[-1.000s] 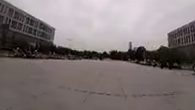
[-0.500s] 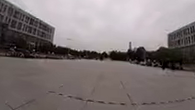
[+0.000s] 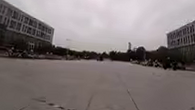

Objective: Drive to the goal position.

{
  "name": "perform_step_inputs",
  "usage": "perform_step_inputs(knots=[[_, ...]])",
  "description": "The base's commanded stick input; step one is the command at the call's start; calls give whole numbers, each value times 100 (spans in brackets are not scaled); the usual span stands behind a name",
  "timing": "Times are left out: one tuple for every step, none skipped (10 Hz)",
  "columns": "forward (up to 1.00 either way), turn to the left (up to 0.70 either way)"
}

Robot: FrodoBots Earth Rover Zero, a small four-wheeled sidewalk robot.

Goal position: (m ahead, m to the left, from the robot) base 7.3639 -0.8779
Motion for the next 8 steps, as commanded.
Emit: perform_step_inputs(knots=[[70,0],[70,0],[70,0],[70,0],[70,0],[70,0],[70,0],[70,0]])
